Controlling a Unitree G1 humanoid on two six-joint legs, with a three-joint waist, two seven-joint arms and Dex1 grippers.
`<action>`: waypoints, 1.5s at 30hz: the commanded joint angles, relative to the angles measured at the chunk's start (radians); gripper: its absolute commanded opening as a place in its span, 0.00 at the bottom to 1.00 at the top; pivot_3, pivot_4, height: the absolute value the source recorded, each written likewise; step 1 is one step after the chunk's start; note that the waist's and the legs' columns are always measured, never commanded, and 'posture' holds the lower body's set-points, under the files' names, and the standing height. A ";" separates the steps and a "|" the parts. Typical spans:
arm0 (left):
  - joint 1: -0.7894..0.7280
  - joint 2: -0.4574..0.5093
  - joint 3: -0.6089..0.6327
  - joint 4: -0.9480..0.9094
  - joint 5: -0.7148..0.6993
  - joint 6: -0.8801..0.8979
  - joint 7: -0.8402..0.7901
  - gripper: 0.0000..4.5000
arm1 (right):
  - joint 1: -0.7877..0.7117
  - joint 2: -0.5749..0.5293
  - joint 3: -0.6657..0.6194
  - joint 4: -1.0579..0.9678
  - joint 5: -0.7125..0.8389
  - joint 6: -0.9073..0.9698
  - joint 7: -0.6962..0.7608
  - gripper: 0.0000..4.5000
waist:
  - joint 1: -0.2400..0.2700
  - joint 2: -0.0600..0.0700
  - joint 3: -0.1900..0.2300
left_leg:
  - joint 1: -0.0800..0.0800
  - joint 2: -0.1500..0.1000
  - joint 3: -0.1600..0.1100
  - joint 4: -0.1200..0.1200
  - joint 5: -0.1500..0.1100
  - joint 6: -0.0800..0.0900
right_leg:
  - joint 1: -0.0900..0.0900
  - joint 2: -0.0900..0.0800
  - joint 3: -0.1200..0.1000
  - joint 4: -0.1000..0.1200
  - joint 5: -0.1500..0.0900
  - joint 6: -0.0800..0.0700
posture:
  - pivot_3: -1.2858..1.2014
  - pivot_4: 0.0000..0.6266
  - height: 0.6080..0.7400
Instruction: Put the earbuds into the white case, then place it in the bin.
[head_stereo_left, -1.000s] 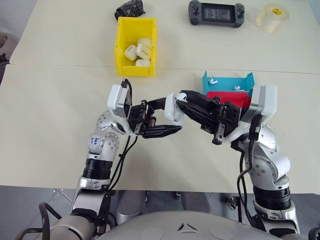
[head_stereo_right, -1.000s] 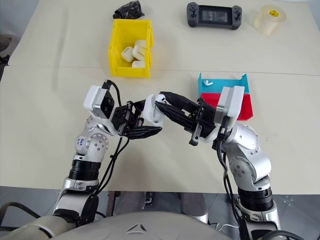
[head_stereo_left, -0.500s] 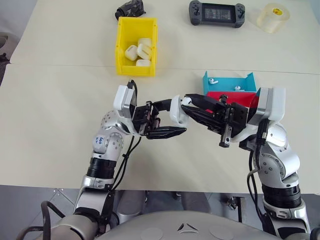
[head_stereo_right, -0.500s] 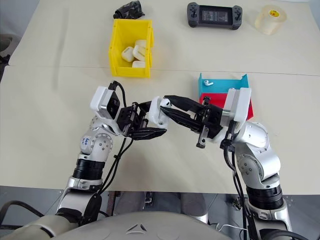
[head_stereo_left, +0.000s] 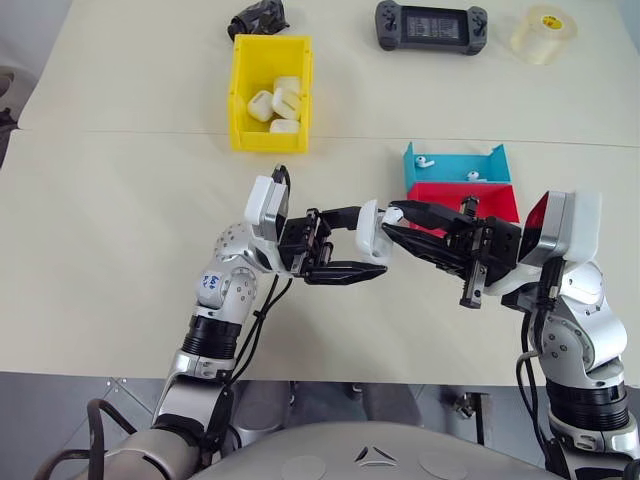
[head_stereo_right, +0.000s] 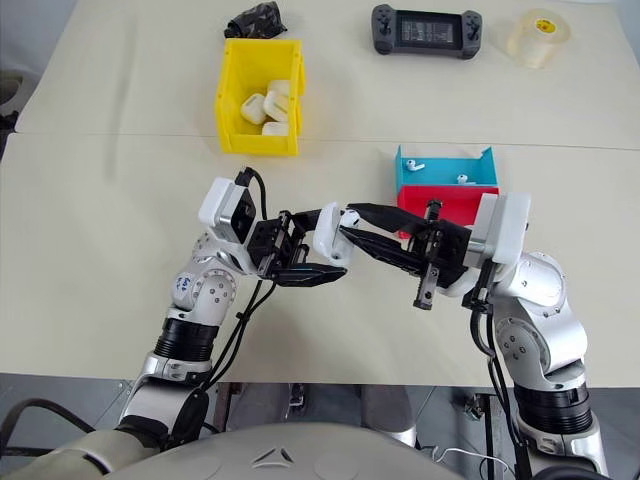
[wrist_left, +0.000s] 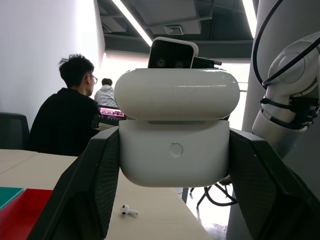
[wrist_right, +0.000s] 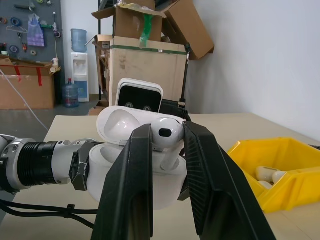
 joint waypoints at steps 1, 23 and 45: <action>-0.053 -0.021 0.060 -0.056 -0.068 -0.036 0.014 0.62 | 0.055 -0.015 0.016 0.026 -0.031 0.016 0.023 0.11 | 0.000 0.000 0.000 | 0.000 0.000 0.000 0.000 0.000 0.000 | 0.000 0.000 0.000 0.000 0.000 0.000 | 0.52 0.24 1.00; -0.038 0.012 0.036 -0.061 -0.036 -0.036 -0.034 0.62 | -0.036 -0.063 0.071 0.040 -0.052 0.032 0.041 0.11 | 0.000 0.000 0.000 | 0.000 0.000 0.000 0.000 0.000 0.000 | 0.000 0.000 0.000 0.000 0.000 0.000 | 0.52 0.24 1.00; -0.005 0.030 0.041 -0.036 -0.005 -0.073 -0.050 0.62 | -0.003 -0.241 -0.139 0.082 0.060 0.213 0.102 1.00 | 0.012 0.000 0.000 | 0.000 0.000 0.000 0.000 0.000 0.000 | 0.001 -0.001 0.000 -0.001 0.000 0.000 | 0.52 0.24 1.00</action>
